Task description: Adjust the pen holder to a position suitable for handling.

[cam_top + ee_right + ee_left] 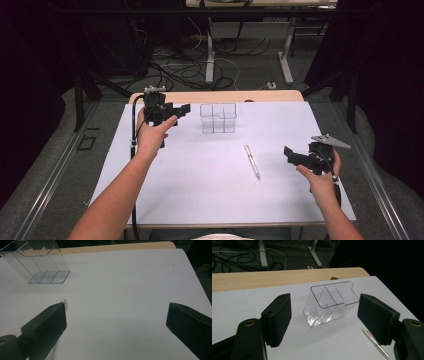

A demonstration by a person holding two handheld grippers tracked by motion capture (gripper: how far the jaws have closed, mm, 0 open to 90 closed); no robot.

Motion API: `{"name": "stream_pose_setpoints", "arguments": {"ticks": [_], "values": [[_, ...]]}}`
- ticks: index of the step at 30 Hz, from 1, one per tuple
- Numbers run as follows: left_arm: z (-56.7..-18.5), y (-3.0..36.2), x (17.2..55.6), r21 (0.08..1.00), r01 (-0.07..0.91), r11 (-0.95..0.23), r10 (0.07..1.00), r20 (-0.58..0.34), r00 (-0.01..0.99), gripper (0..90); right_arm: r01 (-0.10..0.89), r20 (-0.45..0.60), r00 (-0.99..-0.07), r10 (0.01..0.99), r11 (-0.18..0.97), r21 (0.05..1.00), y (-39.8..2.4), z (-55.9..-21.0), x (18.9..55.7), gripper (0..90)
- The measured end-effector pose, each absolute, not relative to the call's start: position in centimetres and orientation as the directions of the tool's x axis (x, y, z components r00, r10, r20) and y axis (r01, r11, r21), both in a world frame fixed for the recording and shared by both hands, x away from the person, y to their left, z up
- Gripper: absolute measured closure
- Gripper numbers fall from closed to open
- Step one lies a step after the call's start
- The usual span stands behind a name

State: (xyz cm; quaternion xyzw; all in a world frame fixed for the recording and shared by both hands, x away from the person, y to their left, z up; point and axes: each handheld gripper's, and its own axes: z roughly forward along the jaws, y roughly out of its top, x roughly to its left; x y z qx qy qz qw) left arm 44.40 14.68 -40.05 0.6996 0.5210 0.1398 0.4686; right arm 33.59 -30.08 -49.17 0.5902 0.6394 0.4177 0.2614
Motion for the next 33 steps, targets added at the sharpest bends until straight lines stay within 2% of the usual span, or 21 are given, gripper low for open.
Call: {"name": "stream_pose_setpoints", "arguments": {"ticks": [4, 15, 33], "values": [[-39.8, 14.2, 45.2, 0.802, 0.598, 0.000, 0.859, -0.306, 0.410, 29.6, 0.544, 0.170, -0.160, 0.972, -0.057, 0.837, -30.0, -49.3, 33.6, 2.9], [-40.3, 12.7, 47.3, 0.811, 0.584, 0.013, 0.896, -0.270, 0.354, 35.0, 0.551, 0.180, -0.155, 0.971, -0.067, 0.832, -30.2, -49.5, 33.7, 4.5], [-42.4, 10.2, 50.1, 0.731, 0.683, 0.005, 0.910, -0.287, 0.300, 44.1, 0.550, 0.174, -0.156, 0.972, -0.061, 0.833, -30.4, -49.7, 33.8, 6.4]]}}
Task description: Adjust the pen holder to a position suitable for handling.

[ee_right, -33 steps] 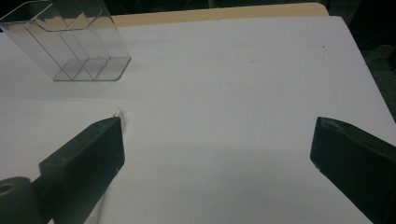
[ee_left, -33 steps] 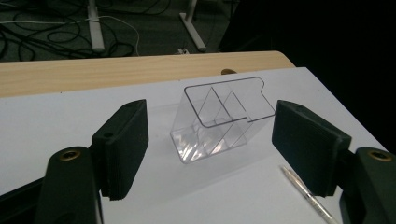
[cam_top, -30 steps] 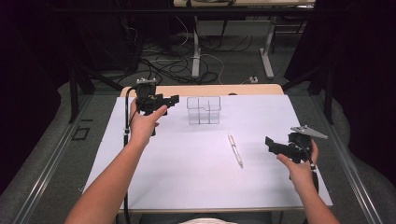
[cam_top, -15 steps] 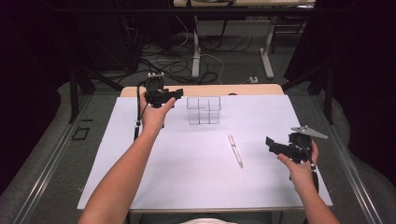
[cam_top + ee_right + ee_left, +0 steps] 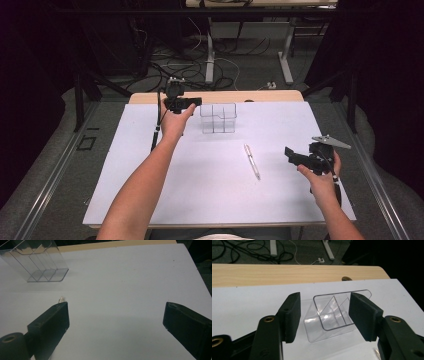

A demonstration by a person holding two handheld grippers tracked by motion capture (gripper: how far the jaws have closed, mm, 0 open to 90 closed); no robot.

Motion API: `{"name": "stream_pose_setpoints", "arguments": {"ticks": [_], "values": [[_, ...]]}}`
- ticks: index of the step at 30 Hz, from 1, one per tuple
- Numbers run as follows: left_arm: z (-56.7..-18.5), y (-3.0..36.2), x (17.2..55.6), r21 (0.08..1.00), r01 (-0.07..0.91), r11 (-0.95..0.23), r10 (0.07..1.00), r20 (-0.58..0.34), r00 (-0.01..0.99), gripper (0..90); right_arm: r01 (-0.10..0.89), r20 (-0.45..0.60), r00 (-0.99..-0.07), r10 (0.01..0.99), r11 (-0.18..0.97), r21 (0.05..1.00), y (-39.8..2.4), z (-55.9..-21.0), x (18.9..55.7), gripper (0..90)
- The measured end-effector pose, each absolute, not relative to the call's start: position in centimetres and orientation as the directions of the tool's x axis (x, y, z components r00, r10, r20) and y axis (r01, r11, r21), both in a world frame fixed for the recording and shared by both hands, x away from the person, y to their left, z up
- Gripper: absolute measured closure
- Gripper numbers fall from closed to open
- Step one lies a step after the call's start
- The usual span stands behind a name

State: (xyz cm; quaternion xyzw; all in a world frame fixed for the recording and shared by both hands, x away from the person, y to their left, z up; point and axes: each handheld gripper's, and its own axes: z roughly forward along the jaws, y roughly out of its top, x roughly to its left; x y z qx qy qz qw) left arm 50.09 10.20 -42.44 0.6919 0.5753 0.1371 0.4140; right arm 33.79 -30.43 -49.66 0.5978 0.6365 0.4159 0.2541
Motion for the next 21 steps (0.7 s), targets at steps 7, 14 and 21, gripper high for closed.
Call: {"name": "stream_pose_setpoints", "arguments": {"ticks": [7, 14, 21], "values": [[-43.6, 10.0, 50.9, 0.711, 0.703, 0.015, 0.915, -0.294, 0.278, 49.3, 0.558, 0.180, -0.164, 0.970, -0.060, 0.828, -30.4, -49.8, 33.8, 6.7], [-44.5, 9.9, 51.5, 0.686, 0.727, 0.027, 0.909, -0.319, 0.268, 53.1, 0.564, 0.188, -0.166, 0.968, -0.063, 0.824, -30.1, -49.9, 33.8, 6.7], [-45.4, 9.6, 52.1, 0.665, 0.745, 0.044, 0.898, -0.354, 0.262, 58.4, 0.554, 0.191, -0.159, 0.969, -0.072, 0.829, -30.0, -50.0, 33.9, 6.8]]}}
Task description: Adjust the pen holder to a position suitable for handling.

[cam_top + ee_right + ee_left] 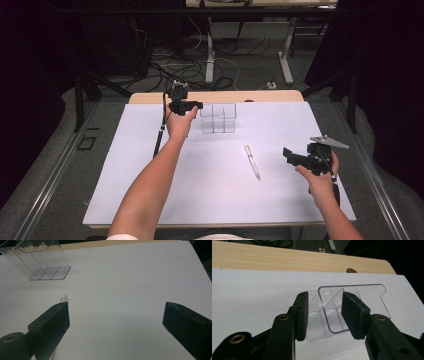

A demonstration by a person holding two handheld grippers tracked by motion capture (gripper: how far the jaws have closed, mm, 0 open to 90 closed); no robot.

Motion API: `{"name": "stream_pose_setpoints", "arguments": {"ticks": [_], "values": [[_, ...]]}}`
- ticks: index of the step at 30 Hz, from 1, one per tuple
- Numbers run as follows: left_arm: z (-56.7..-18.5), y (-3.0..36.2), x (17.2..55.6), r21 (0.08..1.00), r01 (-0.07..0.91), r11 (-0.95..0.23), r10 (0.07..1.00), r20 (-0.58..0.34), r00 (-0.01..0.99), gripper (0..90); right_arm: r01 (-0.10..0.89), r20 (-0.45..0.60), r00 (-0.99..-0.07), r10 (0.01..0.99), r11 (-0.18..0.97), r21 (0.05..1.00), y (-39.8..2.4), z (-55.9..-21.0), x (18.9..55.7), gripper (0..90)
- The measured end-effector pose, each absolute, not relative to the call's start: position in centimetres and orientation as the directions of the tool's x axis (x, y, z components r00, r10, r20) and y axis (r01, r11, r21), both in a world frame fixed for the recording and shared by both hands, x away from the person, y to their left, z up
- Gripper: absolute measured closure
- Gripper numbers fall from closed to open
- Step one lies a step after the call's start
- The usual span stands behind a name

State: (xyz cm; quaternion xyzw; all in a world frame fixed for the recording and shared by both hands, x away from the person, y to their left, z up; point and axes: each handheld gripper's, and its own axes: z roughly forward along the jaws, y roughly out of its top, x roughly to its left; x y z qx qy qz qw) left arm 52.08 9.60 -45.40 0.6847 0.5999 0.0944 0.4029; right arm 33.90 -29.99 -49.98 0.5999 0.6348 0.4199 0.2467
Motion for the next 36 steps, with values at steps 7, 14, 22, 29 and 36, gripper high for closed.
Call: {"name": "stream_pose_setpoints", "arguments": {"ticks": [7, 14, 22, 29, 36], "values": [[-46.3, 9.2, 52.6, 0.643, 0.765, 0.035, 0.896, -0.359, 0.261, 63.3, 0.566, 0.202, -0.168, 0.965, -0.073, 0.821, -30.1, -50.0, 33.9, 6.8], [-46.8, 8.9, 52.8, 0.629, 0.777, 0.034, 0.898, -0.361, 0.253, 65.1, 0.563, 0.196, -0.179, 0.964, -0.063, 0.824, -30.2, -50.0, 34.0, 6.8], [-47.7, 8.7, 53.0, 0.610, 0.791, 0.038, 0.897, -0.370, 0.242, 67.6, 0.567, 0.205, -0.171, 0.964, -0.074, 0.821, -30.1, -50.0, 33.9, 6.8], [-48.1, 8.5, 53.2, 0.598, 0.800, 0.051, 0.897, -0.379, 0.226, 70.8, 0.567, 0.206, -0.173, 0.963, -0.074, 0.821, -30.1, -50.0, 33.9, 6.8], [-48.2, 8.2, 53.1, 0.595, 0.802, 0.059, 0.905, -0.371, 0.208, 77.5, 0.567, 0.204, -0.176, 0.963, -0.070, 0.821, -30.1, -50.0, 33.9, 6.8]]}}
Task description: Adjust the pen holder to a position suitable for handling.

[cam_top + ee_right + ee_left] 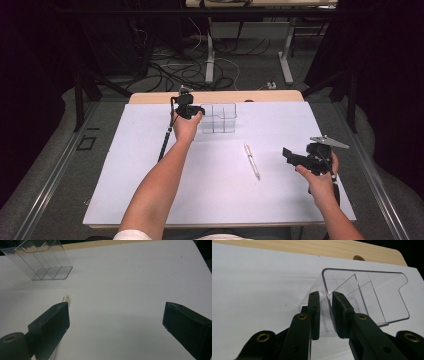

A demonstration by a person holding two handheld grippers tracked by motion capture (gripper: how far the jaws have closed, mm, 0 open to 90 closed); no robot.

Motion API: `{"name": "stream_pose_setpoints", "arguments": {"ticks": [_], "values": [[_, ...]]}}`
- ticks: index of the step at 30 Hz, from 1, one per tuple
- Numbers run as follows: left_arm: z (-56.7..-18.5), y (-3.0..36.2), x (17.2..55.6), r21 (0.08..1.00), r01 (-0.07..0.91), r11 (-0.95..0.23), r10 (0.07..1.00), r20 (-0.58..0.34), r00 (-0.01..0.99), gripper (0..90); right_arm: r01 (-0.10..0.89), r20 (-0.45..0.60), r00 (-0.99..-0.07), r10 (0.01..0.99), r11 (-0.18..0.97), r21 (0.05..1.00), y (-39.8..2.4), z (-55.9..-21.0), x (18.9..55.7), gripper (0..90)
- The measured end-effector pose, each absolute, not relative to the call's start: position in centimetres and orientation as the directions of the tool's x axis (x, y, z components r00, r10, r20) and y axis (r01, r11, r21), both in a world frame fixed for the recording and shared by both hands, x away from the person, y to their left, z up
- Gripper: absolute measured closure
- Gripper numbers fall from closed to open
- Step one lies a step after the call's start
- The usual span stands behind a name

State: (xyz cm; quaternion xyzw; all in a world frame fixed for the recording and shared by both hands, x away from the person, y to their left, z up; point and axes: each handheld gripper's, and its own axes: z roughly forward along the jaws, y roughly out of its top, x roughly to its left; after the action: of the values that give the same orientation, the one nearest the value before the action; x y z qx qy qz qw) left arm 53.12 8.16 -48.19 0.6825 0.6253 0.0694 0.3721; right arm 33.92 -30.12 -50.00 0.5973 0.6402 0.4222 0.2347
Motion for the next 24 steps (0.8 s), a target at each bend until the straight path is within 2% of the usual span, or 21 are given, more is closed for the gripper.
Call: {"name": "stream_pose_setpoints", "arguments": {"ticks": [24], "values": [[-47.75, 7.51, 52.49, 0.603, 0.794, 0.083, 0.929, -0.335, 0.158, 83.7, 0.564, 0.201, -0.181, 0.963, -0.065, 0.823, -30.23, -50.06, 33.96, 7.1]]}}
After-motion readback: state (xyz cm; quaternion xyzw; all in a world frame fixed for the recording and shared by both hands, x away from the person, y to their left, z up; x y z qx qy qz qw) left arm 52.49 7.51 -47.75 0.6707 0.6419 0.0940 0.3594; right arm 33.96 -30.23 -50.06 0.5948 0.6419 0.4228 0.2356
